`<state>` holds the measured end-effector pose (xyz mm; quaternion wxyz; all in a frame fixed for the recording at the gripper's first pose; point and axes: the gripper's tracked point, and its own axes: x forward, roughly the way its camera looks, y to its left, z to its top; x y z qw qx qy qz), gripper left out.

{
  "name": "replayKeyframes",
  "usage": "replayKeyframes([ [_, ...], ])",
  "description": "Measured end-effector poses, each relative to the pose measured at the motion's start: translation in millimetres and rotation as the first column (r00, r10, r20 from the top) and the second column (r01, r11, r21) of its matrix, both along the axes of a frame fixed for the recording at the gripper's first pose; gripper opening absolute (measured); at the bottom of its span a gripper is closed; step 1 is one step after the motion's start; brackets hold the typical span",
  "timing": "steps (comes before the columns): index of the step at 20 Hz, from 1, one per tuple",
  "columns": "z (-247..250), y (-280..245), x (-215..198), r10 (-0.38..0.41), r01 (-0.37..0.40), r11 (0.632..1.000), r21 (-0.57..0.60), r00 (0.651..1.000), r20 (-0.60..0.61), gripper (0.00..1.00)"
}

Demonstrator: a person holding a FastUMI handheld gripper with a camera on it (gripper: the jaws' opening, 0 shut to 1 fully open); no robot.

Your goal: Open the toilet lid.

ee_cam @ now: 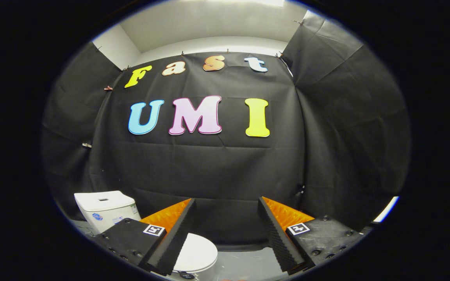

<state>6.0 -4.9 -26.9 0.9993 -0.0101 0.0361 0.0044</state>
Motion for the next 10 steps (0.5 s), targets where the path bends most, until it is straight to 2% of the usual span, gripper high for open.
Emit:
replayKeyframes([
  [6,-14.0,19.2,-3.7,0.066,-0.063,0.996,0.059,0.997,-0.049,0.99],
  [10,-27.4,20.3,-5.8,0.049,-0.033,0.989,0.145,0.993,-0.105,0.99],
])
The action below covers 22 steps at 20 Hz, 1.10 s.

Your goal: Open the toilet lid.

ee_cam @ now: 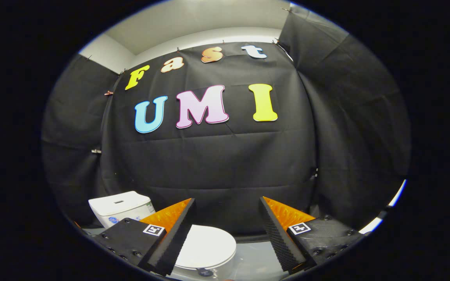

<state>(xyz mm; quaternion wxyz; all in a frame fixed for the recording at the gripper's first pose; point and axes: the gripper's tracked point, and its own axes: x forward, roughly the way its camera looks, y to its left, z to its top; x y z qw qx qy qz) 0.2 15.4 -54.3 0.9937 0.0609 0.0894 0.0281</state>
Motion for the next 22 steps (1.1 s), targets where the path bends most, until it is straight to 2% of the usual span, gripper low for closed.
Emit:
replayKeyframes([
  [4,-15.6,-5.7,6.5,-0.068,0.069,0.998,0.014,0.996,-0.054,0.98],
  [6,-22.3,3.2,13.8,-0.095,0.1,0.993,0.069,0.992,-0.078,0.98],
  [8,-49.2,7.7,18.7,-0.15,0.173,0.973,0.154,0.977,-0.148,0.98],
  [10,-97.0,4.3,13.9,-0.225,0.295,0.924,0.245,0.934,-0.277,0.98],
  [12,-149.1,-3.1,3.9,-0.29,0.434,0.842,0.321,0.865,-0.41,0.98],
  [14,-194.4,-13.5,-16.4,-0.323,0.541,0.765,0.35,0.792,-0.519,0.98],
  [17,-243.3,-7.5,-43.0,-0.304,0.607,0.701,0.376,0.73,-0.612,0.99],
  [20,-269.3,-4.9,-49.1,-0.299,0.683,0.608,0.404,0.669,-0.681,0.99],
  [22,-282.0,-4.4,-47.8,-0.291,0.71,0.575,0.407,0.642,-0.709,0.99],
])
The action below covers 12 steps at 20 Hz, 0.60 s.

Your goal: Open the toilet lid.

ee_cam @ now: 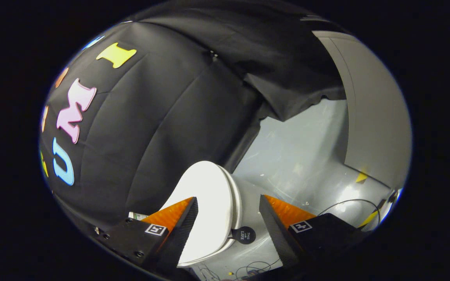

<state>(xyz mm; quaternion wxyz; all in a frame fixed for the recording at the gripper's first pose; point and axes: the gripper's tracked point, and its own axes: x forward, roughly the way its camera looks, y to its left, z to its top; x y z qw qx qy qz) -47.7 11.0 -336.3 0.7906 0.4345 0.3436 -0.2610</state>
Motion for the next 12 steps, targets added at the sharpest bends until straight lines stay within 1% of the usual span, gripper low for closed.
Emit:
replayKeyframes([
  [2,-19.2,8.0,-7.3,0.024,-0.021,0.998,0.055,0.998,-0.06,0.98],
  [3,-25.5,12.1,-11.4,0.018,-0.01,0.996,0.087,0.996,-0.085,0.99],
  [5,-33.3,10.6,-14.6,-0.041,0.057,0.988,0.141,0.993,-0.114,0.99],
  [6,-37.0,10.0,-18.5,-0.054,0.075,0.983,0.166,0.99,-0.129,0.99],
  [8,-54.3,18.1,-33.9,-0.029,0.068,0.978,0.198,0.981,-0.192,0.98],
  [9,-63.7,29.1,-42.2,-0.003,0.058,0.971,0.233,0.973,-0.229,0.98],
  [11,-61.1,44.5,-39.8,0.017,0.064,0.941,0.332,0.972,-0.235,0.98],
  [12,-60.3,49.7,-40.1,0.025,0.06,0.934,0.352,0.972,-0.233,0.98],
])
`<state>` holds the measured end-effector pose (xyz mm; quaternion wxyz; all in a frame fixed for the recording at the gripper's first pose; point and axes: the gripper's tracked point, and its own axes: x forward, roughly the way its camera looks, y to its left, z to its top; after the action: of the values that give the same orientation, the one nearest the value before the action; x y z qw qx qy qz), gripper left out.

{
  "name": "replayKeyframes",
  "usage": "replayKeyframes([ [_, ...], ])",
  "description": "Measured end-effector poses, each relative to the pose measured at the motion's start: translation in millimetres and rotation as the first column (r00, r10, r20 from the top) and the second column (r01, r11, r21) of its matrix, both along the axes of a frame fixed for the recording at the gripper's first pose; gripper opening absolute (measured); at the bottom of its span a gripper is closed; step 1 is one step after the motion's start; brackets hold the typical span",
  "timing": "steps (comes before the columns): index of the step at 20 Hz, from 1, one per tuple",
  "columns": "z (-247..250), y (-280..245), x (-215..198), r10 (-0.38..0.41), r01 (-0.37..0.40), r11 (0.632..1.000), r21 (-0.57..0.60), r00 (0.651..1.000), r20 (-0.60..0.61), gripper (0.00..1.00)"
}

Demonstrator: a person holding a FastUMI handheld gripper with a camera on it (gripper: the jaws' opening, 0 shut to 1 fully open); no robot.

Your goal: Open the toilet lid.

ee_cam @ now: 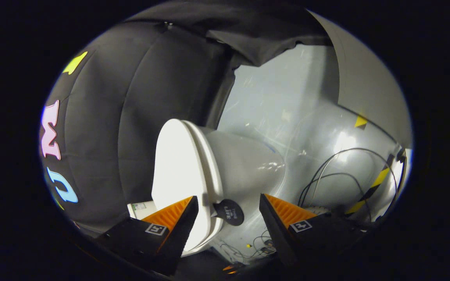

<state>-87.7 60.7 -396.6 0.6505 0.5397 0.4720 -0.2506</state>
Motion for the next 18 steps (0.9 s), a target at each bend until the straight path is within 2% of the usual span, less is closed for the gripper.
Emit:
replayKeyframes([
  [2,3.4,7.2,8.7,0.011,-0.011,1.0,0.018,0.999,0.03,0.96],
  [3,3.5,6.9,11.5,0.014,-0.014,1.0,0.007,0.999,0.034,0.91],
  [4,2.6,10.4,10.3,0.039,-0.04,0.999,0.009,0.999,0.031,0.85],
  [5,2.5,11.6,6.0,0.066,-0.067,0.998,0.008,0.998,0.02,0.85],
  [6,1.7,8.0,-3.7,0.066,-0.066,0.998,0.002,0.998,0.003,0.73],
  [8,1.3,3.0,-1.4,-0.008,0.007,0.998,0.068,1.0,0.003,0.5],
  [10,-3.8,13.0,-2.6,-0.029,0.027,0.988,0.149,1.0,0.013,0.5],
  [12,-8.6,25.0,-5.4,-0.008,0.004,0.98,0.197,1.0,0.02,0.5],
  [15,-1.2,9.9,-13.3,0.023,-0.026,0.987,0.16,1.0,0.015,0.5],
  [16,-38.3,30.6,-3.8,0.001,-0.004,0.984,0.178,1.0,0.016,0.14],
  [18,-15.4,20.3,-7.2,-0.012,0.004,0.978,0.206,0.999,0.034,0.14],
])
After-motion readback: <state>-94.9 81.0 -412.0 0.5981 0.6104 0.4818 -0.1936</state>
